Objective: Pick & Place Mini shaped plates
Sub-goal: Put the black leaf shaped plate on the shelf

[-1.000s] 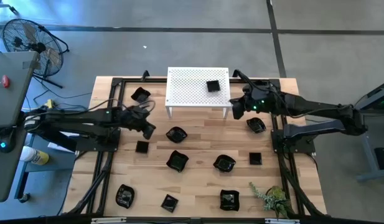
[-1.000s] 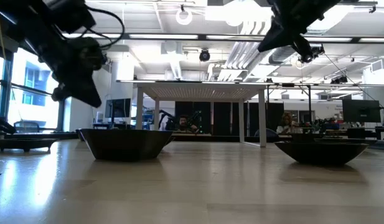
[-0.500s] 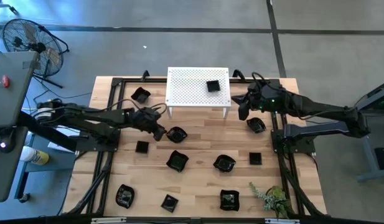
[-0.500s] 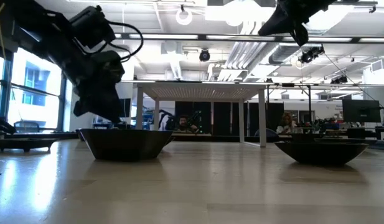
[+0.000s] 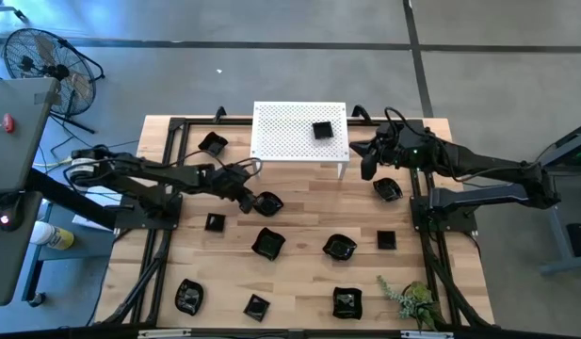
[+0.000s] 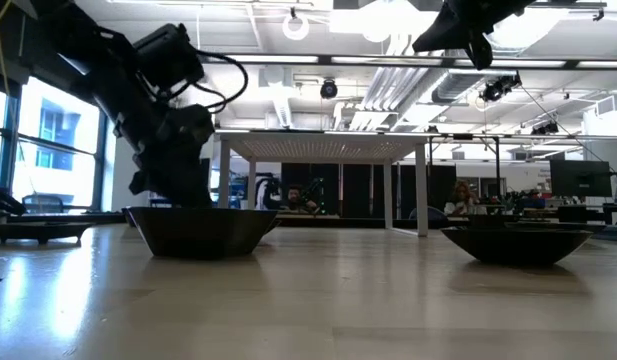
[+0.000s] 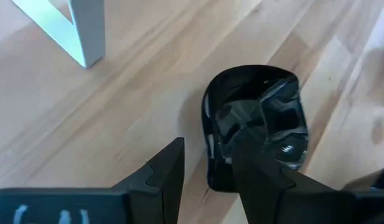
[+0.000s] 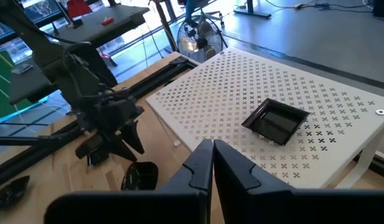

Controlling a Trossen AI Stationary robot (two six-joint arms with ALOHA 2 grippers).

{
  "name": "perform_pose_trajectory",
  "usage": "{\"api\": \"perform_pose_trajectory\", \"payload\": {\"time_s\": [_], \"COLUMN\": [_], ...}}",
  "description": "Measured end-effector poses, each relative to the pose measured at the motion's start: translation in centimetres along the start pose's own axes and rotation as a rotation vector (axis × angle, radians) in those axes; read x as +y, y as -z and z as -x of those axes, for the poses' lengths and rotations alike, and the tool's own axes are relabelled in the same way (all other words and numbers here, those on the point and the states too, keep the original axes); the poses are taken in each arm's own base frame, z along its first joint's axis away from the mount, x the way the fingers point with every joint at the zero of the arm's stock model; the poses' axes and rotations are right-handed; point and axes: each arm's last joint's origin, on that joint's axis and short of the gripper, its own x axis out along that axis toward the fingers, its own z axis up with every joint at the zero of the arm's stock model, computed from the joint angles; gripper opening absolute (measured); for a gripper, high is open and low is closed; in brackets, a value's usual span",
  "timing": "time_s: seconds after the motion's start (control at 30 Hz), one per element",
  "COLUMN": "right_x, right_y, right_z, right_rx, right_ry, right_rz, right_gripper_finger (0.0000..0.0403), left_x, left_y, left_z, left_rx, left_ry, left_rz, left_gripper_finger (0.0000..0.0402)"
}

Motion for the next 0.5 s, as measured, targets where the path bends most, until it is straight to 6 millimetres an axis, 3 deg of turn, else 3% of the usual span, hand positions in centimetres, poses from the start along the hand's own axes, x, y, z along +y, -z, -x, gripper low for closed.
{"api": "perform_pose_trajectory", "payload": {"time_s": [0.5], "right_x": [0.0], "right_y": [0.0], "right_z": [0.0], "right_rx": [-0.003], "right_ry": [-0.002], "right_rz": [0.025], "right_gripper_finger": [0.0006], "left_x": [0.3], "left_y": [0.7], "left_z": [-1.7], "left_rx": [0.08], "left_ry": [0.008], "left_rz": [0.001], "left_gripper_finger": [0.0124]}}
